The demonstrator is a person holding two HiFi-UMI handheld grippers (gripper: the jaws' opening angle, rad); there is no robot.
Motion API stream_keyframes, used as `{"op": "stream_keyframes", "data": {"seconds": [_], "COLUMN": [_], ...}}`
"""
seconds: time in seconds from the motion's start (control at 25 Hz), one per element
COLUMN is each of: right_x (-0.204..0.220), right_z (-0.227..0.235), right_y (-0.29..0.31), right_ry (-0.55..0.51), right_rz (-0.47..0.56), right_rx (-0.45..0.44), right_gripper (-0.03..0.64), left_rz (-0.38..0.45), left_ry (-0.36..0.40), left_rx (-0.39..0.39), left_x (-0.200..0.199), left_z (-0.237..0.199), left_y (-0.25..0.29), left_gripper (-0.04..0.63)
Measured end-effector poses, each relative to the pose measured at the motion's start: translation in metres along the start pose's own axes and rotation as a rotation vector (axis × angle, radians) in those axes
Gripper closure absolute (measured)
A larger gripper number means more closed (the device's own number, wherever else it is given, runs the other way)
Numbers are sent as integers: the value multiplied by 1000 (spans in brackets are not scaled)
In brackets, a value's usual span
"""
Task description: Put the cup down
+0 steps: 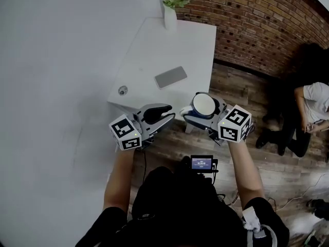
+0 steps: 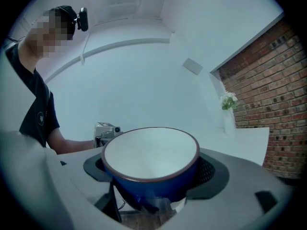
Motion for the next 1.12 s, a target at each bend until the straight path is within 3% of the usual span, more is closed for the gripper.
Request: {"op": "stream_keyframes", "data": {"seconds": [0.4, 0.92, 1.12], "right_x": [2, 0, -9], "right_z": [6, -3, 1], "right_y": [17, 46, 44], "right_ry": [36, 20, 15], "right_rz": [2, 25, 39], "right_rx": [13, 74, 85], "right_gripper": [189, 189, 189], "left_rz": [-16, -4, -6], "left_ry": [-11, 4, 29], "left_rx": [10, 83, 65], "left_x": [4, 5, 1], "left_z": [-16, -39, -45], "left_y": [-6, -25, -22], "left_gripper": [501, 495, 489]}}
Point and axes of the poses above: the fingertips, and each gripper's own axes: y forward along the fingers, z to its right, x out of its underside, the point moved 3 cm from there along -y, backward along the fingers, and after that the axes turned 11 degrees about y, right-handed, at the moved point
